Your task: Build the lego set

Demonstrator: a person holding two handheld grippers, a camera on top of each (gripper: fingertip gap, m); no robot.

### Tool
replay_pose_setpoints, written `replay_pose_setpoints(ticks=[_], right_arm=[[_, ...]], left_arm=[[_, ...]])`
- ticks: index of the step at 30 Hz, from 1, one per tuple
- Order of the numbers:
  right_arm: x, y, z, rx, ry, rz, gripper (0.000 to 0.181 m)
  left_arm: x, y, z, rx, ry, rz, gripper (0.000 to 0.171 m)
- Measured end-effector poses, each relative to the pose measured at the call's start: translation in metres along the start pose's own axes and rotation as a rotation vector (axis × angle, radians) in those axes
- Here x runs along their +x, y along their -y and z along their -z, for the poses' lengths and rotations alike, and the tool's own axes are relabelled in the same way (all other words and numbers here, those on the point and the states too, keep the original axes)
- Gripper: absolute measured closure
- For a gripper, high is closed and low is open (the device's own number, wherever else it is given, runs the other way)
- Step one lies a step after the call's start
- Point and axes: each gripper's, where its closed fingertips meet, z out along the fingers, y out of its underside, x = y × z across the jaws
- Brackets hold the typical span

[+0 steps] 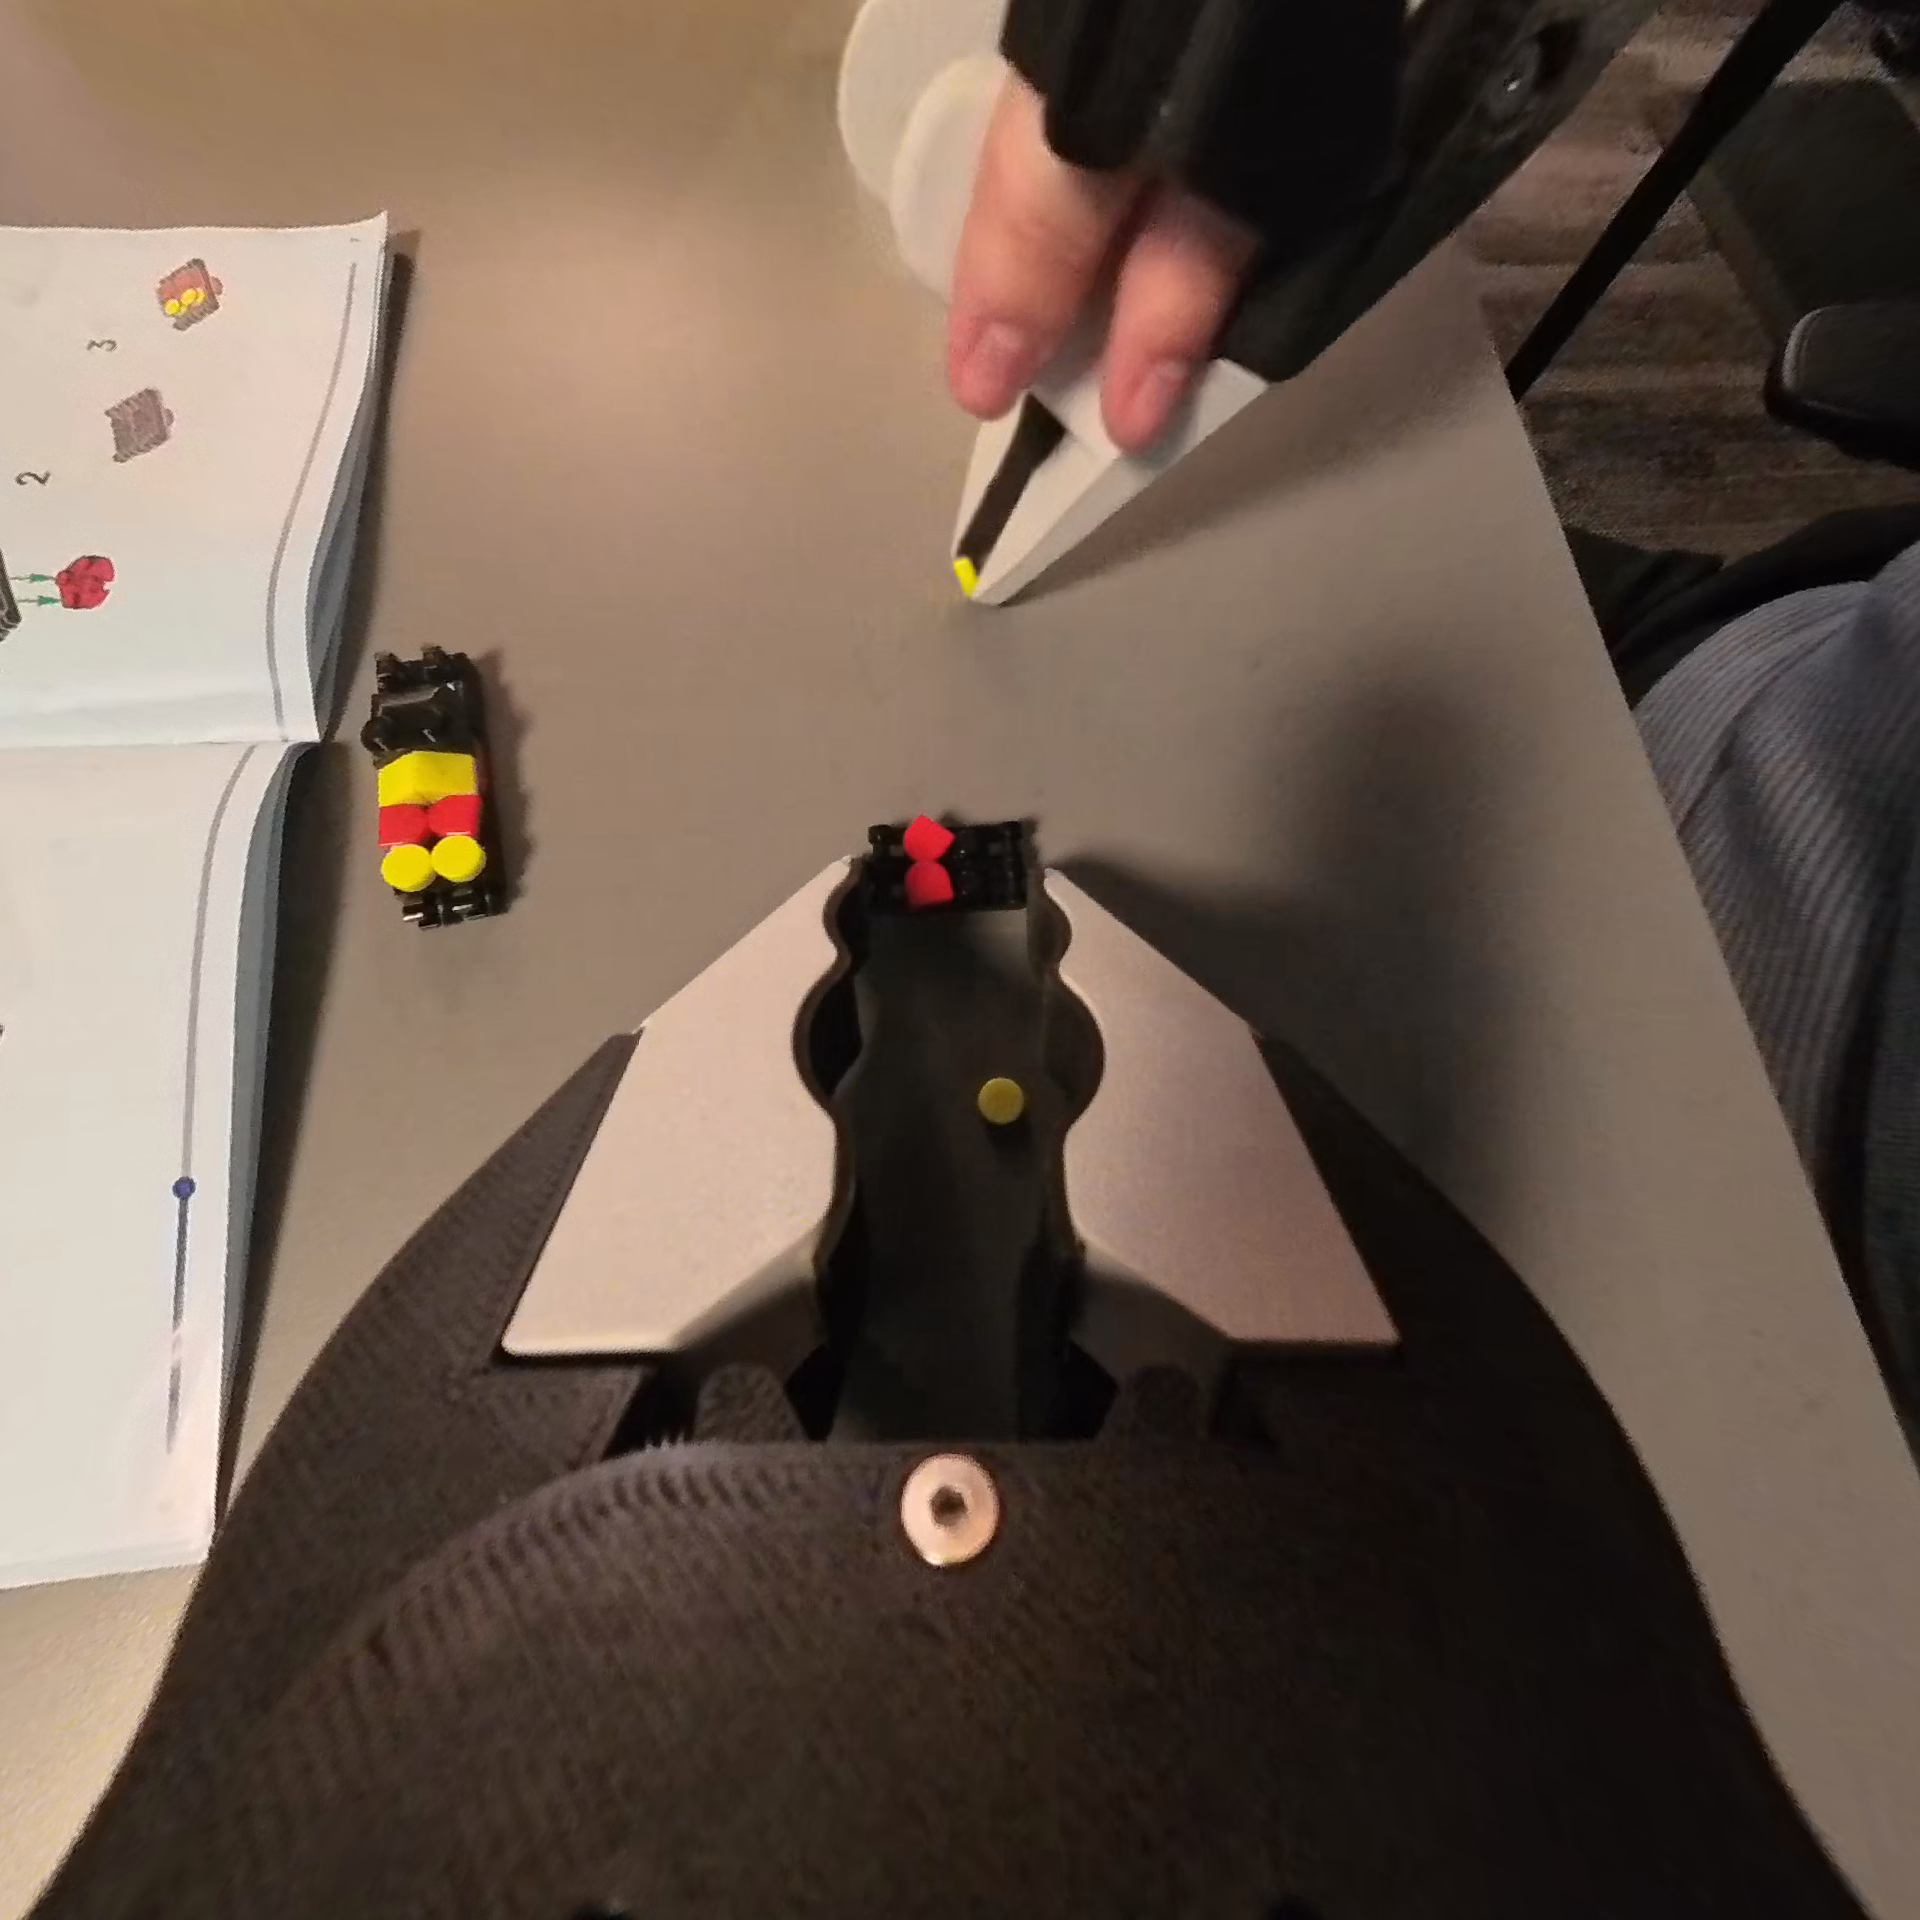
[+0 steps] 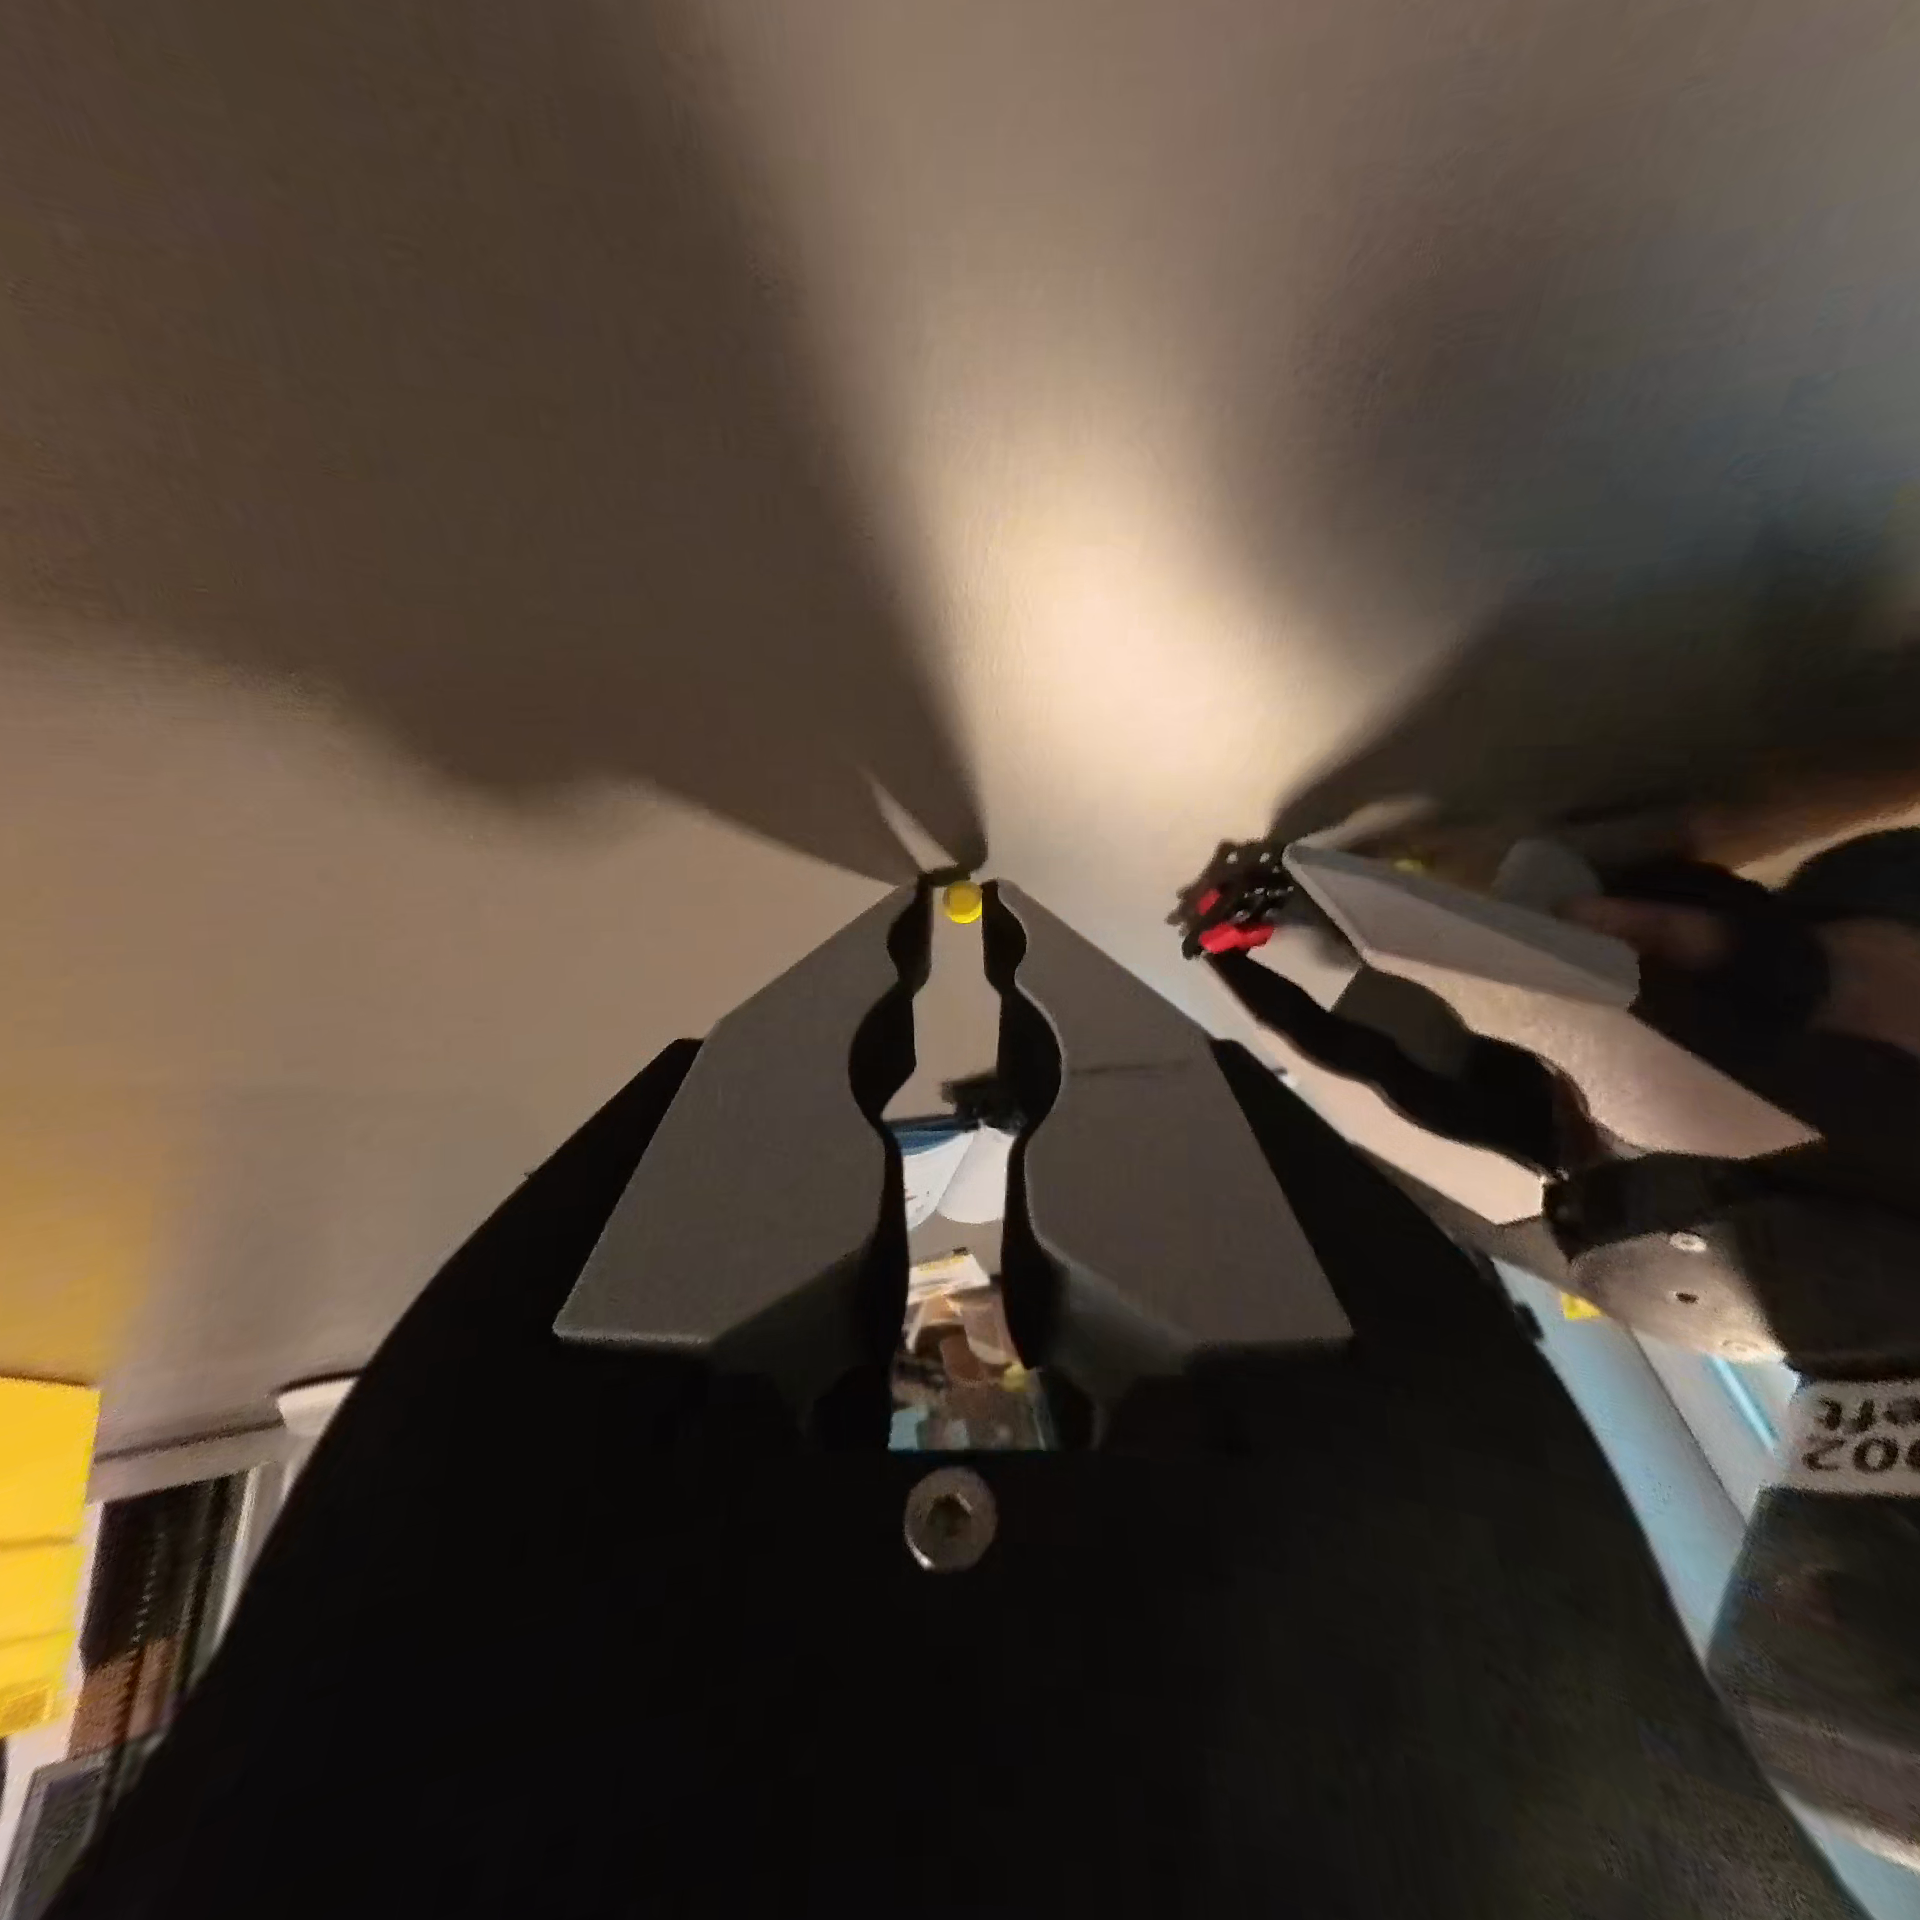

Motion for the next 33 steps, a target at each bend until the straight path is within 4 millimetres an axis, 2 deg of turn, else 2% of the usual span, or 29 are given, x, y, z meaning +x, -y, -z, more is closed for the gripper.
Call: replay_pose_setpoints(ticks=[6, 9, 11, 14, 17, 18, 20, 23, 28, 33], right_arm=[[-0.007, 0.020, 0.014, 0.079, 0.080, 0.002, 0.147], [-0.006, 0.021, 0.024, 0.064, 0.057, -0.145, 0.139], [-0.002, 0.019, 0.030, 0.073, 0.013, -0.450, 0.137], [0.006, 0.002, 0.037, 0.118, -0.137, -1.142, 0.152], [0.009, -0.005, 0.038, 0.313, -0.232, -1.814, 0.155], [0.014, -0.001, 0.039, 0.426, -0.258, -1.950, 0.156], [0.016, -0.003, 0.036, 0.508, -0.326, -2.122, 0.162], [0.012, 0.003, 0.026, 0.518, -0.357, -2.201, 0.164], [0.003, 0.009, 0.012, 0.464, -0.349, -2.220, 0.165], [0.004, 0.007, 0.010, 0.469, -0.366, -2.227, 0.174]], left_arm=[[0.000, 0.000, 0.000, 0.000, 0.000, 0.000, 0.141], [0.000, 0.000, 0.000, 0.000, 0.001, -0.001, 0.141], [0.000, 0.000, 0.000, 0.000, 0.000, -0.001, 0.141], [0.000, 0.000, 0.000, 0.001, -0.003, 0.002, 0.141], [0.000, 0.000, 0.000, 0.001, -0.005, 0.004, 0.141], [0.000, 0.000, 0.000, 0.001, -0.006, 0.004, 0.141], [0.000, 0.000, 0.000, 0.001, -0.008, 0.005, 0.141], [0.000, 0.000, 0.000, 0.001, -0.008, 0.005, 0.141], [0.000, 0.000, 0.000, 0.001, -0.008, 0.005, 0.141], [0.001, 0.000, 0.000, 0.001, -0.008, 0.005, 0.141]])
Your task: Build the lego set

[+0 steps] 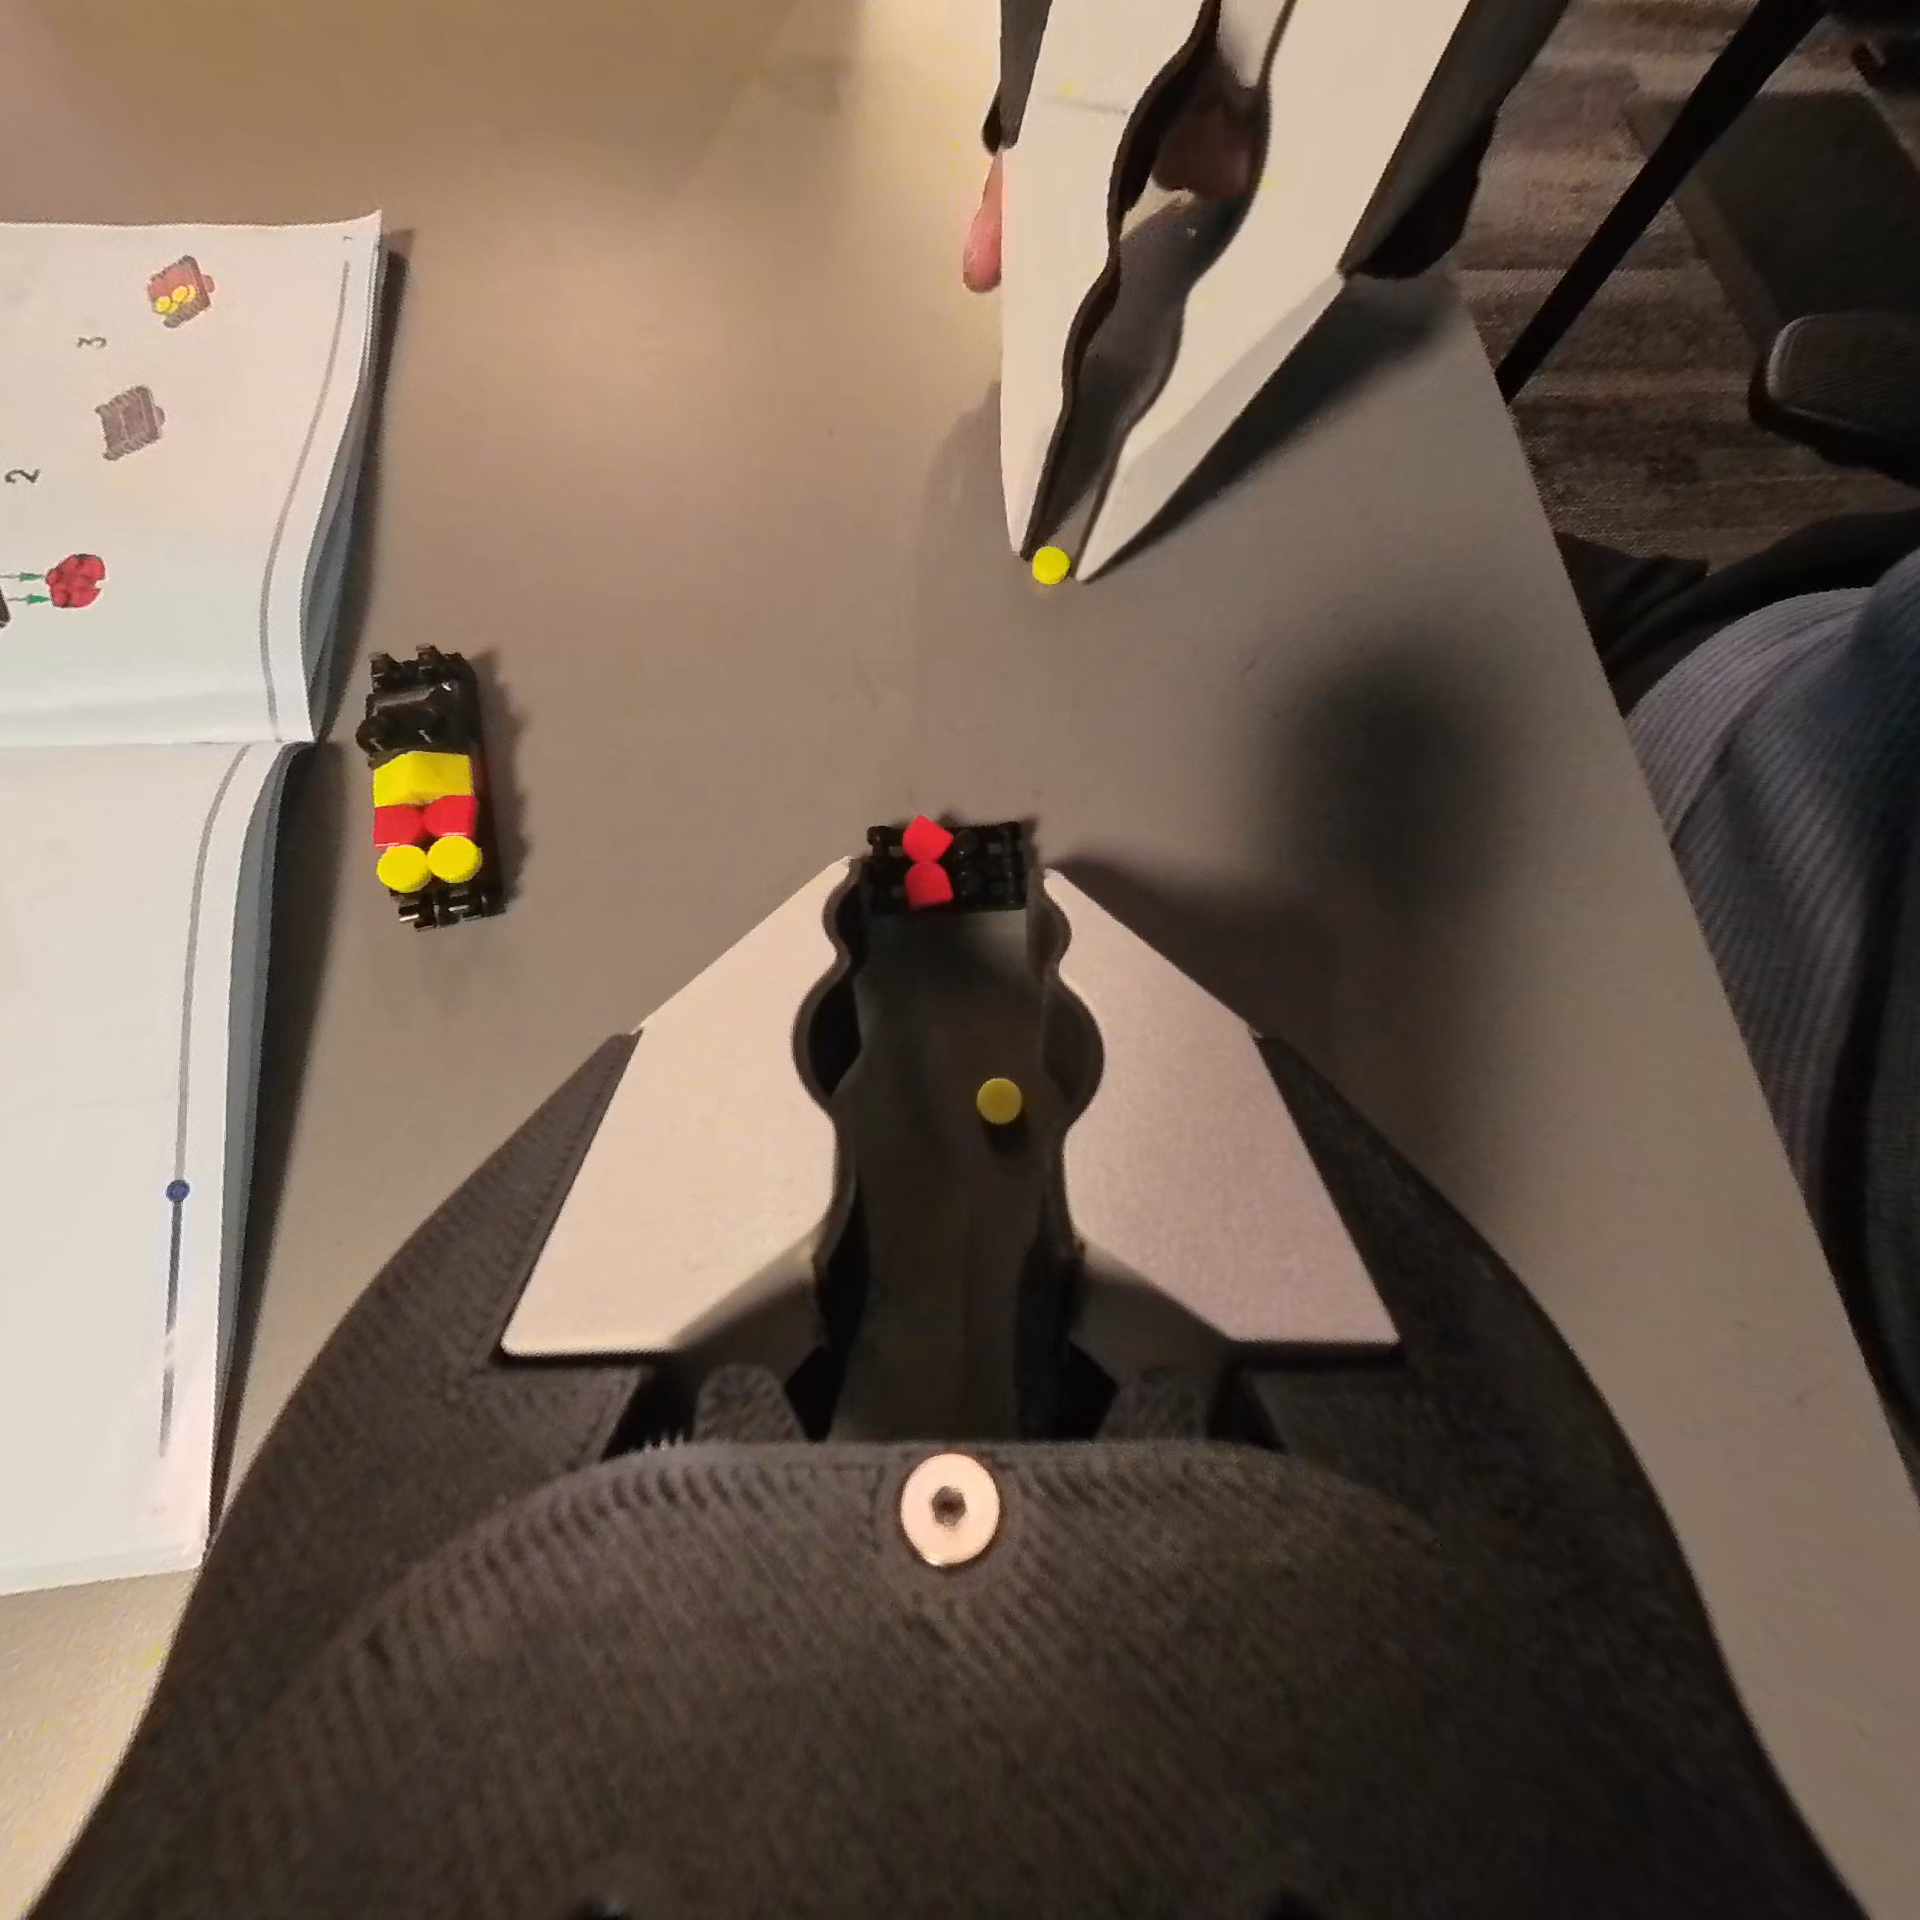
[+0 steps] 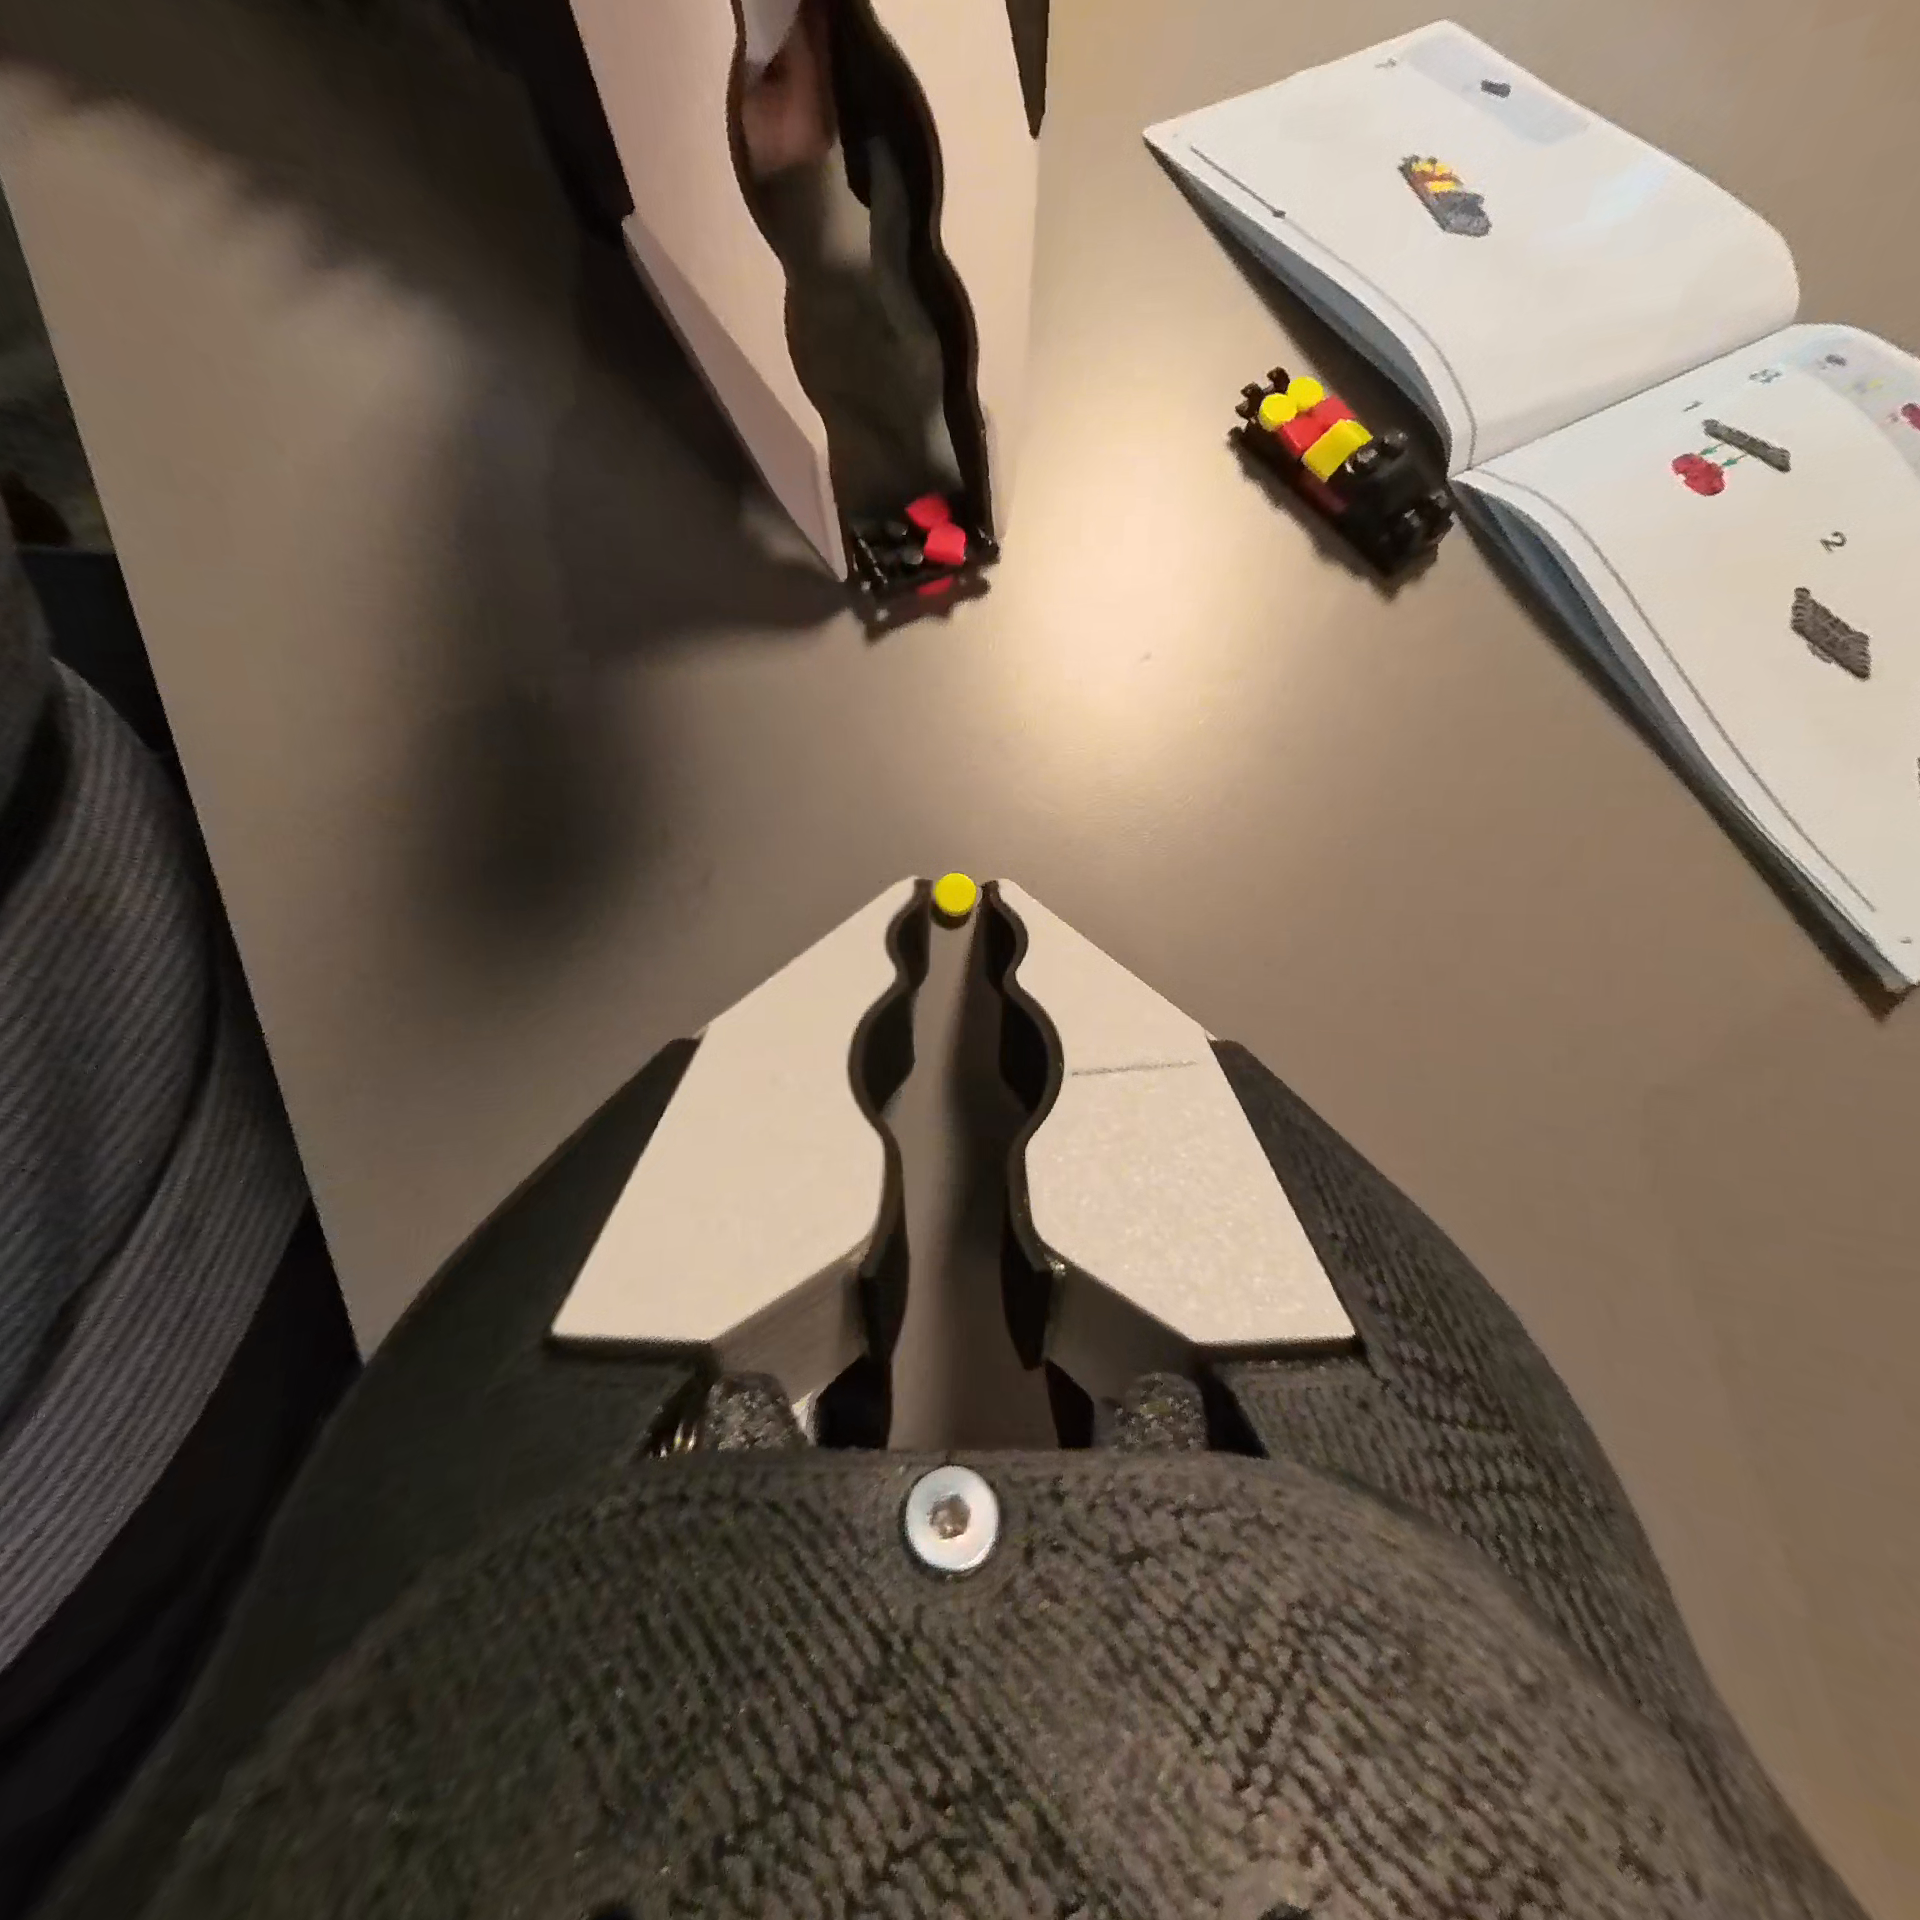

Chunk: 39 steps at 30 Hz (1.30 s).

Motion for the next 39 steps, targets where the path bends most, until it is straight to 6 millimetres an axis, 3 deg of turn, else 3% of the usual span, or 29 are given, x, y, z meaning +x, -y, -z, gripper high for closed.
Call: replay_pose_setpoints(ticks=[5, 9, 13, 39], right_arm=[[0.001, 0.007, -0.002, 0.012, -0.003, 0.033, 0.176], [-0.009, 0.050, -0.017, 0.169, 0.044, 0.124, 0.176], [-0.012, 0.065, -0.039, 0.177, 0.029, 0.271, 0.176], [-0.010, 0.055, -0.050, 0.086, 0.064, 0.254, 0.175]], left_arm=[[0.000, 0.000, 0.000, 0.000, -0.002, 0.002, 0.141], [0.000, 0.000, 0.000, 0.000, -0.001, 0.001, 0.141], [0.000, 0.000, 0.000, -0.001, 0.002, -0.002, 0.141], [0.000, 0.000, 0.000, -0.001, 0.002, -0.002, 0.141]])
